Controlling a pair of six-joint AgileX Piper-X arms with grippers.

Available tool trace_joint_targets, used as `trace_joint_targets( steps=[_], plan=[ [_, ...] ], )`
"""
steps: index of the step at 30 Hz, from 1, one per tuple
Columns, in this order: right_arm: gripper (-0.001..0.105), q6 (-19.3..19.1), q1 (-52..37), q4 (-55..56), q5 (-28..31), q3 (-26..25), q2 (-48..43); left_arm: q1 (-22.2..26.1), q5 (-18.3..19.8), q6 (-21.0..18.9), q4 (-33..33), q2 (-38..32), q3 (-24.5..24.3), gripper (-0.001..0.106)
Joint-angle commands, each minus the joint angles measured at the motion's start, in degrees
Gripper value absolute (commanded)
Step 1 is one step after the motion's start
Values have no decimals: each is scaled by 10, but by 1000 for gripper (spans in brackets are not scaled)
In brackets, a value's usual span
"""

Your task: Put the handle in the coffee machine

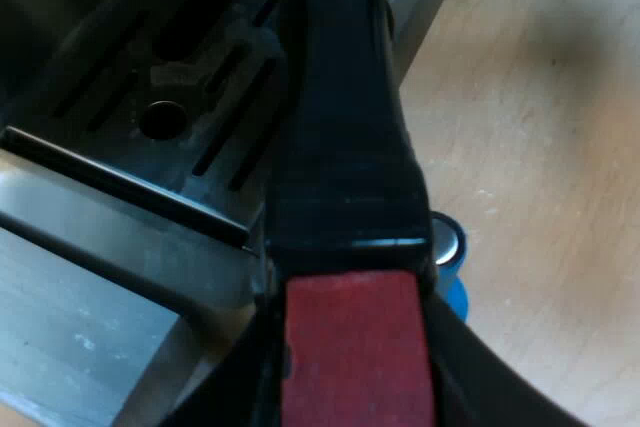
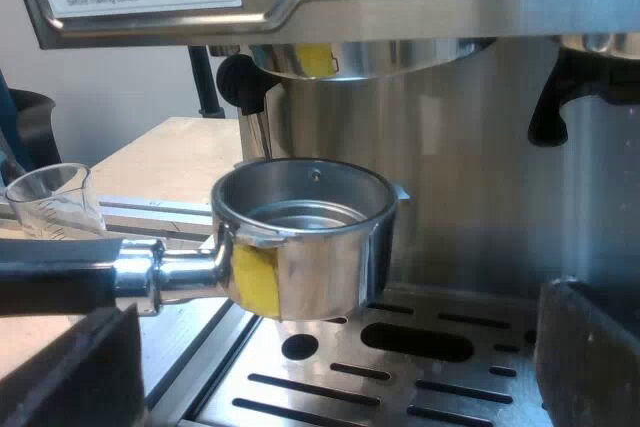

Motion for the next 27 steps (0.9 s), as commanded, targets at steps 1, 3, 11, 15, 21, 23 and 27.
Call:
trace_joint_targets(
  steps=[1, 3, 11, 15, 21, 23, 27],
  plan=[
    [80, -5, 0, -7, 4, -3, -1, -1, 55, 8, -33, 5, -9, 0],
    [80, -5, 0, -7, 4, -3, -1, -1, 68, 7, -48, 7, -9, 0],
    [80, -5, 0, -7, 4, -3, -1, -1, 89, -36, -99, 36, -9, 0],
    [80, -5, 0, -7, 4, -3, -1, -1, 93, -36, -111, 48, -9, 0],
    [80, -5, 0, -7, 4, -3, -1, -1, 92, -59, -148, 50, -9, 0],
    [80, -5, 0, -7, 4, -3, -1, -3, 89, -71, -158, 50, -9, 0],
    [80, -5, 0, -7, 4, -3, -1, -3, 87, -78, -166, 50, -10, 0]
  ],
)
